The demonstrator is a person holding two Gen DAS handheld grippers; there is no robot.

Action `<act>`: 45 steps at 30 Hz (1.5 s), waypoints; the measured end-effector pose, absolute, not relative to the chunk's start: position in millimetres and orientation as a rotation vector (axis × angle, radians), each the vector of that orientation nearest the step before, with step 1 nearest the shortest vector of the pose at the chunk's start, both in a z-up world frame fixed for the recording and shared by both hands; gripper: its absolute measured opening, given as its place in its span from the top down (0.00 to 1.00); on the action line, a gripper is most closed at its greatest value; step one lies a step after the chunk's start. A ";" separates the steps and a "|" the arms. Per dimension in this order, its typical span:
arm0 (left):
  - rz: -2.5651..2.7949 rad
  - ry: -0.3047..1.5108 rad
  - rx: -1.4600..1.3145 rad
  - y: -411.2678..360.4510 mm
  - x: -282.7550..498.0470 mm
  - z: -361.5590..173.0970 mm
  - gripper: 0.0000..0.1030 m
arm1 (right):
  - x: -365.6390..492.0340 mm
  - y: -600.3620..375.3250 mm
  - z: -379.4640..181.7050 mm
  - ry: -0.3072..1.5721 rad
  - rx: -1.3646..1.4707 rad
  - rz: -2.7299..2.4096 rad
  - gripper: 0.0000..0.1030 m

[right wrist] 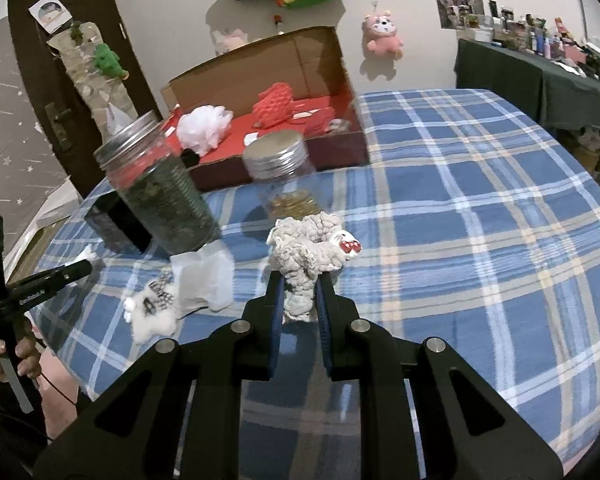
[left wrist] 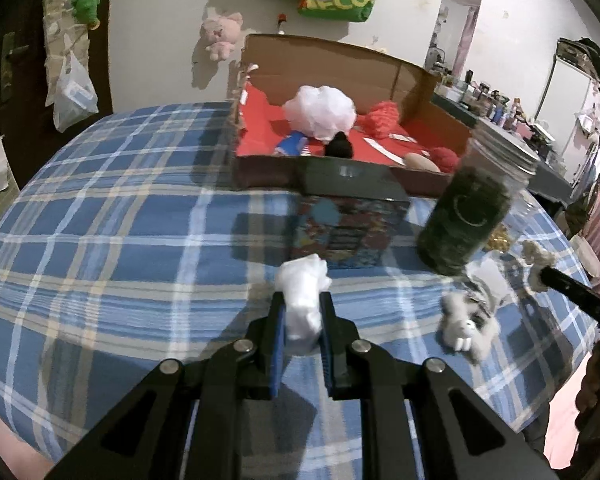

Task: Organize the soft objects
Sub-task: 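Carry white plush and cream knitted plush into the box and open both tools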

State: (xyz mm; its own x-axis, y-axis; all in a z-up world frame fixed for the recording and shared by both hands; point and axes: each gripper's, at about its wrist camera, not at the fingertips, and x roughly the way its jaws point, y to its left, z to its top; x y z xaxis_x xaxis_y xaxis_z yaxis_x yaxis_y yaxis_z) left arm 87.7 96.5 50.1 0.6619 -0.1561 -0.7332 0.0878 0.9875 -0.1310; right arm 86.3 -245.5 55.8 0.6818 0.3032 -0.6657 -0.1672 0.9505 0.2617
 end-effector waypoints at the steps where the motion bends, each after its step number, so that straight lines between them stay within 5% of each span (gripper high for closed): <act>1: -0.134 0.836 -0.083 99.4 88.6 50.2 0.84 | 87.2 -247.6 56.6 0.776 0.186 0.259 0.85; 45: -0.406 0.767 0.243 129.2 180.3 59.7 0.84 | 174.1 -271.6 79.1 0.654 0.000 0.462 0.85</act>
State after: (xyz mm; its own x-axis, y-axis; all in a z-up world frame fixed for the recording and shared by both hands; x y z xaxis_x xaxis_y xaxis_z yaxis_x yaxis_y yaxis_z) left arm 180.3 129.2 59.7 0.6484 -0.2660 -0.7134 0.4401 0.8955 0.0661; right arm 174.1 -271.6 79.1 0.6964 0.4141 -0.5861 -0.4139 0.8990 0.1433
